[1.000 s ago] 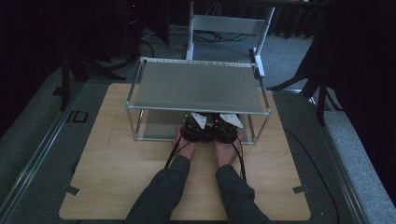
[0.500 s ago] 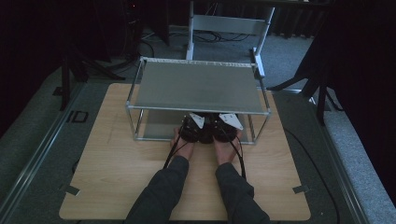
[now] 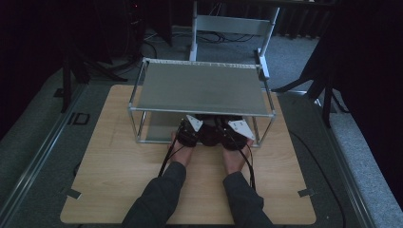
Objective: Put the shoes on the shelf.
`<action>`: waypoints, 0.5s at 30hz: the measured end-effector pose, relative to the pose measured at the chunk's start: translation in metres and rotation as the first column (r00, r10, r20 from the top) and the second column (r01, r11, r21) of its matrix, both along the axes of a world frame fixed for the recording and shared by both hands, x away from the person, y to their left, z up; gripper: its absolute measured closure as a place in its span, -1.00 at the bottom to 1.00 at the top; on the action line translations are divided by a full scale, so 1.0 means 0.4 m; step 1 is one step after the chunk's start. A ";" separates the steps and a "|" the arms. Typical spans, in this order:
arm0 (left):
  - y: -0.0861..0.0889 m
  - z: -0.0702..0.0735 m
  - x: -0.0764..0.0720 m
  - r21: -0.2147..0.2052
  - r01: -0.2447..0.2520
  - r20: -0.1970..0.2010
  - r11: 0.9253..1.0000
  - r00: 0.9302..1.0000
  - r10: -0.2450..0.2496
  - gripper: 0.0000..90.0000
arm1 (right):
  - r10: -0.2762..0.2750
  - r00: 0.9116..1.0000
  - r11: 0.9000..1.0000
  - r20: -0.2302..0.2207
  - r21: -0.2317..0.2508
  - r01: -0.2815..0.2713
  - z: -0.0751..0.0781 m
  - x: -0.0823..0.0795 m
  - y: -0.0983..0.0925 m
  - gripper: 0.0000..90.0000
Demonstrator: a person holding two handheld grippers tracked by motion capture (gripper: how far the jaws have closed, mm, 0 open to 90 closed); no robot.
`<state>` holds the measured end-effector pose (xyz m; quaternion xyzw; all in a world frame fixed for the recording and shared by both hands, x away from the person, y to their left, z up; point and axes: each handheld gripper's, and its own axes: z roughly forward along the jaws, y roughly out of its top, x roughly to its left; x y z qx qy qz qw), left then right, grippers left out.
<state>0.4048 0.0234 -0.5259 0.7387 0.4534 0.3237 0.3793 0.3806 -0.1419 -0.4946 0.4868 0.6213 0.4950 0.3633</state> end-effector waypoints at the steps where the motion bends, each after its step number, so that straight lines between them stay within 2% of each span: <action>1: 0.000 0.000 0.000 0.000 0.000 0.000 1.000 1.000 0.000 0.66 | 0.000 1.000 1.000 0.000 0.000 0.000 0.000 0.000 0.000 0.08; 3: 0.004 -0.001 -0.011 0.002 0.007 0.000 1.000 1.000 -0.007 0.66 | -0.008 1.000 1.000 -0.004 0.002 0.008 0.005 -0.016 -0.021 0.08; 9: 0.046 -0.003 -0.038 -0.013 0.020 -0.028 1.000 0.999 -0.021 0.58 | -0.034 0.995 0.999 -0.097 0.040 0.038 0.000 -0.051 -0.115 0.07; 10: 0.046 -0.003 -0.038 -0.013 0.020 -0.028 1.000 0.999 -0.021 0.57 | -0.034 0.995 0.999 -0.097 0.040 0.038 0.000 -0.051 -0.115 0.07; 12: 0.068 -0.004 -0.049 -0.031 0.022 -0.053 0.999 0.998 -0.024 0.55 | -0.032 0.991 0.999 -0.129 0.031 0.036 -0.007 -0.069 -0.137 0.06; 15: 0.087 -0.005 -0.063 -0.042 0.025 -0.069 0.999 0.997 -0.028 0.53 | -0.019 0.986 1.000 -0.164 0.011 0.021 -0.014 -0.086 -0.150 0.05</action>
